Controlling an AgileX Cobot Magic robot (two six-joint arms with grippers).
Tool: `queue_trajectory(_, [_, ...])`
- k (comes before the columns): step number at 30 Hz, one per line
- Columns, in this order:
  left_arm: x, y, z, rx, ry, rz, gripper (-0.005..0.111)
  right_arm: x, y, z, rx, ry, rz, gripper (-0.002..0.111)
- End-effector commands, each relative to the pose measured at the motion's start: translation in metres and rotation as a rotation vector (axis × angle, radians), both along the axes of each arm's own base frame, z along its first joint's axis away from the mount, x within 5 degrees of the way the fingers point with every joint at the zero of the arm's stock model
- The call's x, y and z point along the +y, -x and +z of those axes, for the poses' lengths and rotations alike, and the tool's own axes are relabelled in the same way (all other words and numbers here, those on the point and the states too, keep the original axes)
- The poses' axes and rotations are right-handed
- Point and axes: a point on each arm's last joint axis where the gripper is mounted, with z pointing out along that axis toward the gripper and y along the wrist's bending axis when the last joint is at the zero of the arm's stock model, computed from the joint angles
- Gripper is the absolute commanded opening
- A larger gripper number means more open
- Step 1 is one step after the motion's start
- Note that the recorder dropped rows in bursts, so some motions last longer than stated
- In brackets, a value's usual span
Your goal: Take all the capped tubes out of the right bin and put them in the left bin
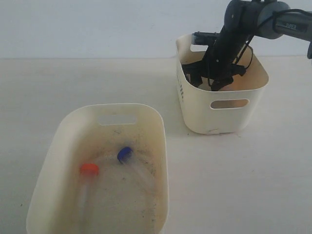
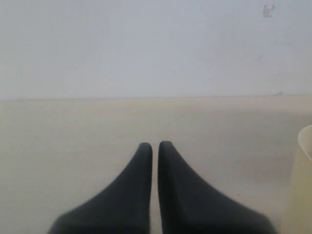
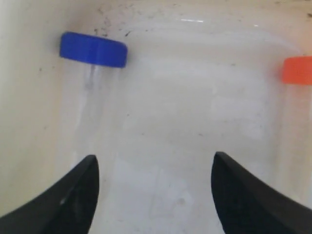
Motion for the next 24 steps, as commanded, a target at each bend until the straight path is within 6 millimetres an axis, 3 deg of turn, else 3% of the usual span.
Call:
queue_trajectory(1, [0.0, 0.0, 0.002, -0.01, 0.008, -0.007, 0.004, 0.002, 0.001, 0.004, -0.014, -0.019, 0.039, 0.063])
queue_trajectory(13, [0.0, 0.0, 0.002, -0.01, 0.008, -0.007, 0.004, 0.004, -0.002, -0.017, 0.003, -0.038, 0.026, 0.062])
queue_trajectory(21, [0.0, 0.0, 0.002, -0.01, 0.008, -0.007, 0.004, -0.002, -0.003, -0.018, -0.009, 0.032, 0.029, 0.017])
queue_trajectory(24, [0.0, 0.0, 0.002, -0.01, 0.008, -0.007, 0.004, -0.002, -0.004, -0.014, -0.015, 0.022, -0.01, 0.008])
